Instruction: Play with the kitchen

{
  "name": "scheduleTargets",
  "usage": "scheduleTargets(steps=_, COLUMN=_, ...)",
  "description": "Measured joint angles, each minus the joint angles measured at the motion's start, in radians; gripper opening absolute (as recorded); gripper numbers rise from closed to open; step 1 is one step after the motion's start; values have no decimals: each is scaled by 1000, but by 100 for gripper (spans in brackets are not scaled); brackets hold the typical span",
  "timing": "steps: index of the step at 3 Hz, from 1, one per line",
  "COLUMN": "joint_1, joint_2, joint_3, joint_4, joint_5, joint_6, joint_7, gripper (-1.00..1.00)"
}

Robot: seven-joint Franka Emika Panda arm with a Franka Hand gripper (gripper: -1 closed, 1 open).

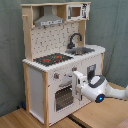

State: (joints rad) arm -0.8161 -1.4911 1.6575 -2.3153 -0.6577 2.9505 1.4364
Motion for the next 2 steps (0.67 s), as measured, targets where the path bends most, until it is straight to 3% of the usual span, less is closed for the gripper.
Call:
scheduleTargets(steps=1, joint_1=-10, joint_2=0, joint_3=0, joint_4=1, joint_5=0, joint_6=34, joint_7=-27, gripper=100)
scheduleTargets(steps=2, joint_1=-10, joint_2=0, joint_3=0, joint_4=1, joint_5=0, joint_6=35, joint_7=-28, gripper=-100)
